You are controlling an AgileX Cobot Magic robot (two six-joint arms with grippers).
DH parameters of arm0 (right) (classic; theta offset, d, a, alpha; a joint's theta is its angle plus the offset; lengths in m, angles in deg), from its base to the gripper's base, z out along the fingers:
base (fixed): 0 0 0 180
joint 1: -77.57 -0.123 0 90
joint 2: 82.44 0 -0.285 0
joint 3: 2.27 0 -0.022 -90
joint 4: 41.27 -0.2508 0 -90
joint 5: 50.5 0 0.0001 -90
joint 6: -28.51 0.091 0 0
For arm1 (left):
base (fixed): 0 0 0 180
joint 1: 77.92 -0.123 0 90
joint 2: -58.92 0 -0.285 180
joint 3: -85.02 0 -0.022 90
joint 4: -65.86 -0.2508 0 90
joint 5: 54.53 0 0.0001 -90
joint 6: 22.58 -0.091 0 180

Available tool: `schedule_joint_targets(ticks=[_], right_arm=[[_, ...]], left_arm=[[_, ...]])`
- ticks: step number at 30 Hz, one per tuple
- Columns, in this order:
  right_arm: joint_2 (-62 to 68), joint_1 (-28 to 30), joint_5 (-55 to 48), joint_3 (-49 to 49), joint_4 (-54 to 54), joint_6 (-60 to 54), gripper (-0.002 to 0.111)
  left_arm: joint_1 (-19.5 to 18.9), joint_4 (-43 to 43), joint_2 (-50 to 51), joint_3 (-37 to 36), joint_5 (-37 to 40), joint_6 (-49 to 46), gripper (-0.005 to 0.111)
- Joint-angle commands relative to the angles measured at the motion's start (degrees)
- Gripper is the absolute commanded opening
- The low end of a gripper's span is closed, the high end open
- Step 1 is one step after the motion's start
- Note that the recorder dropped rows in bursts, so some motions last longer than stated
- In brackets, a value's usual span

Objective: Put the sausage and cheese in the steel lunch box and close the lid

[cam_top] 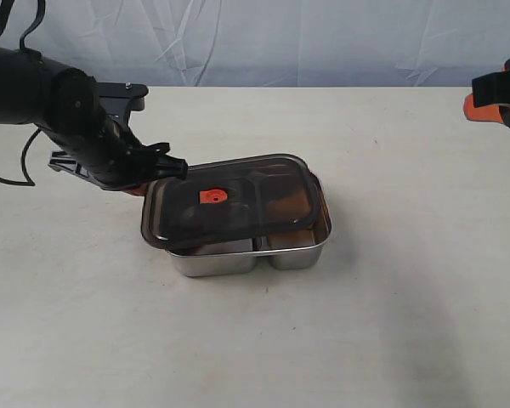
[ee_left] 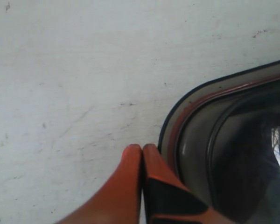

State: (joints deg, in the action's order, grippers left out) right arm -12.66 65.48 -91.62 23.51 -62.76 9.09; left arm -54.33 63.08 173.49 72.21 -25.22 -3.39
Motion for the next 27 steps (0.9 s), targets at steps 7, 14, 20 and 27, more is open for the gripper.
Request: schedule_joint_targets(ticks=[7,14,20,27], right_arm=[[-0.36,0.02,0.59,0.22,-0.01,-0.08,0.043],[-0.36,0.02,0.59,0.22,-0.01,0.03,0.043],[-0.36,0.02,0.59,0.22,-0.01,0.03,0.043],[-0.36,0.02,0.59,0.22,-0.01,0.03,0.043]], left_arm=[[-0.03,1.79,-0.18,0.15,-1.11,-1.78,0.0],[-0.03,2.05,-2.15,0.39,-2.16,-3.39,0.0],[-0.03,8.72,-2.44,0.39,-2.16,-9.85,0.0],[-0.03,11.67,-2.44,0.39,-1.76,-13.05,0.0]])
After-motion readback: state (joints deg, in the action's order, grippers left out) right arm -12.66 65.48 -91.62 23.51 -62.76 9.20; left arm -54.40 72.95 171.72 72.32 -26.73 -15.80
